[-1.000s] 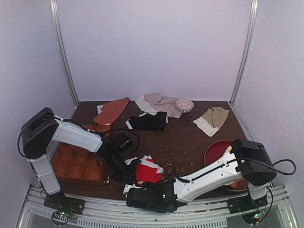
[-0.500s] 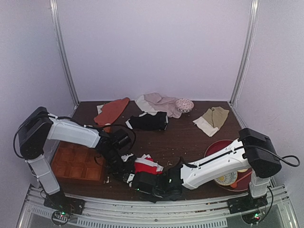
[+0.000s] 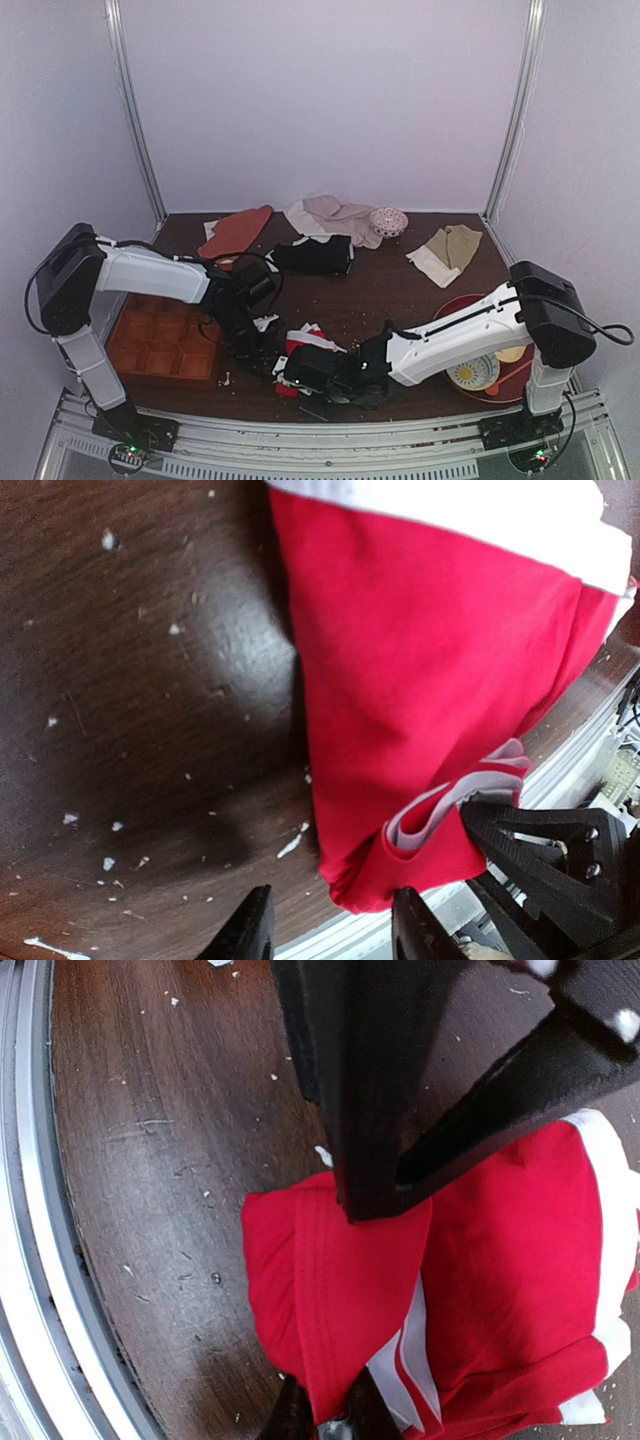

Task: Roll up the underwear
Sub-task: Roll the underwear at the center of the board.

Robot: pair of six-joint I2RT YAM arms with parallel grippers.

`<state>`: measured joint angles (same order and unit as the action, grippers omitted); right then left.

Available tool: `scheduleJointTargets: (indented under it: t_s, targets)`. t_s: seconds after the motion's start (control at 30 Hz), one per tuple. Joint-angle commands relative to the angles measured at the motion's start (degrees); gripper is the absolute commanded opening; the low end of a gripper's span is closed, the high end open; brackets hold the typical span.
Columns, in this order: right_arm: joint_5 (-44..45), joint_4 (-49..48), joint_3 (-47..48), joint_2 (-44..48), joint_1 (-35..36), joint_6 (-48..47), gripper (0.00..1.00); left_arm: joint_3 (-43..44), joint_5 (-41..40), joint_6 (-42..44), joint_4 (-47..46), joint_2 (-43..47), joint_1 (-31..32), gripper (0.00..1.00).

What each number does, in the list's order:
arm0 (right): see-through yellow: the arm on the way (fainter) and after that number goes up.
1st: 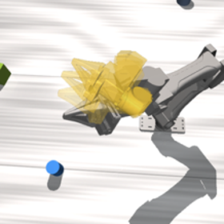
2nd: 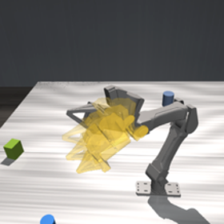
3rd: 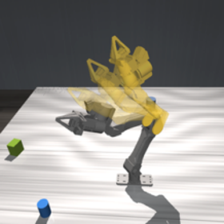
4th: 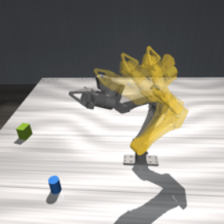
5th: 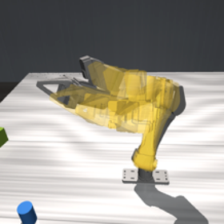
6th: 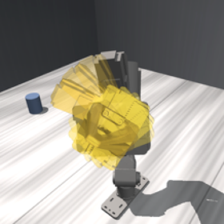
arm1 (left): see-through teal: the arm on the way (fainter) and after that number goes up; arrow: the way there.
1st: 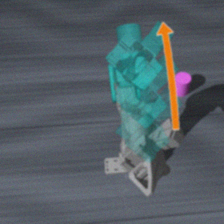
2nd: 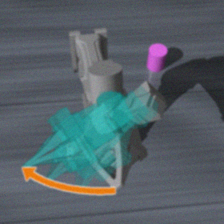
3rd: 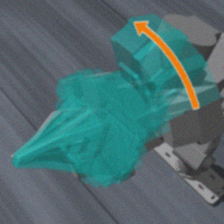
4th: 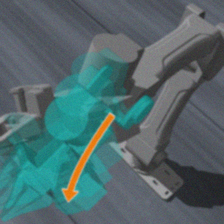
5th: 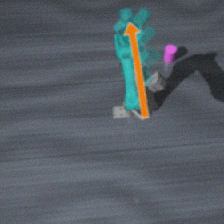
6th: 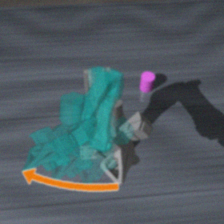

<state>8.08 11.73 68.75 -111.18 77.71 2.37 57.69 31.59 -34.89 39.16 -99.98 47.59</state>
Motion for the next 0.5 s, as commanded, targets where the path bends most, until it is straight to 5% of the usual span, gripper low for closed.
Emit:
scheduleJointTargets:
  t_s: [0.0,0.3,0.47]
  targets:
    - [-7.09,5.86,-2.67,0.31,-2.04,1.09,0.0,1.91,-1.43,0.26,0.92,1.69,-0.55,0.39]
    - [-13.36,6.33,-2.41,1.14,-4.63,0.43,0.0,5.6,-1.62,0.65,0.89,3.19,-0.75,0.39]
    - [-14.95,6.6,-2.05,0.71,-5.3,0.35,0.0,4.54,0.82,0.87,-2.99,4.22,-0.74,0.3]
